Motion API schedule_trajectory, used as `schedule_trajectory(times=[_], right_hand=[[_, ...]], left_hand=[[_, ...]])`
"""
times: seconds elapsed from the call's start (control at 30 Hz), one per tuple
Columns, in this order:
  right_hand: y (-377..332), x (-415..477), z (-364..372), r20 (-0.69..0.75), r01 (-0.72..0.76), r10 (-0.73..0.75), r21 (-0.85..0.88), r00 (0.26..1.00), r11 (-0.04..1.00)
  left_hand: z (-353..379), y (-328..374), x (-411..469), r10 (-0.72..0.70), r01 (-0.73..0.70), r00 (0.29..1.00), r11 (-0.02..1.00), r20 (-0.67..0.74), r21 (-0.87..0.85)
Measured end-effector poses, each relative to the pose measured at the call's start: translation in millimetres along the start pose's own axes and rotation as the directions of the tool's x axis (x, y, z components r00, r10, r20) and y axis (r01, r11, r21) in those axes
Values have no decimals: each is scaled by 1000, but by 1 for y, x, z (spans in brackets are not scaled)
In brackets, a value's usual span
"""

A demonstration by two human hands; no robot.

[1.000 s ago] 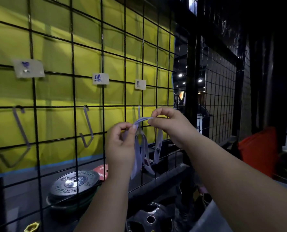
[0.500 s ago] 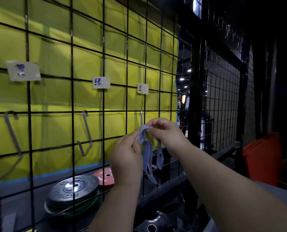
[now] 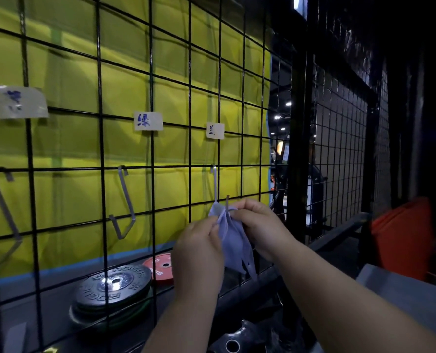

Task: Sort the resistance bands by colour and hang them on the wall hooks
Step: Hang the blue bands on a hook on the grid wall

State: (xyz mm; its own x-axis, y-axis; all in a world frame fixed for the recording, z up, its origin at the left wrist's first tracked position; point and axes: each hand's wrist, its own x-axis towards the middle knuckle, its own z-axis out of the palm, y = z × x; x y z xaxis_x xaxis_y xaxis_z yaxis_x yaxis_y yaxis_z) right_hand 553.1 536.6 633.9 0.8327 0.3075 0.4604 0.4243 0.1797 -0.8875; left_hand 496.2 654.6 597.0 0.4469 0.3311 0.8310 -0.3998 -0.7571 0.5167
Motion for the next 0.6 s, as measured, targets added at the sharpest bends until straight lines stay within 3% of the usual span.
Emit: schedule_trajectory(times=[0.2,0.43,0.6], right_hand=[[7,1,-9,27,13,-12,-45,1000,999],[14,3,-4,73,-61,55,84,996,995],[18,2,0,7,-150,150,52,989,987]], left_hand=[[3,-3,-4,-48,49,998,999,44,-23],[5,-1,-13,-136,146,985,984,106,-97],[-4,5,-10,-103,117,988,984,112,-137]])
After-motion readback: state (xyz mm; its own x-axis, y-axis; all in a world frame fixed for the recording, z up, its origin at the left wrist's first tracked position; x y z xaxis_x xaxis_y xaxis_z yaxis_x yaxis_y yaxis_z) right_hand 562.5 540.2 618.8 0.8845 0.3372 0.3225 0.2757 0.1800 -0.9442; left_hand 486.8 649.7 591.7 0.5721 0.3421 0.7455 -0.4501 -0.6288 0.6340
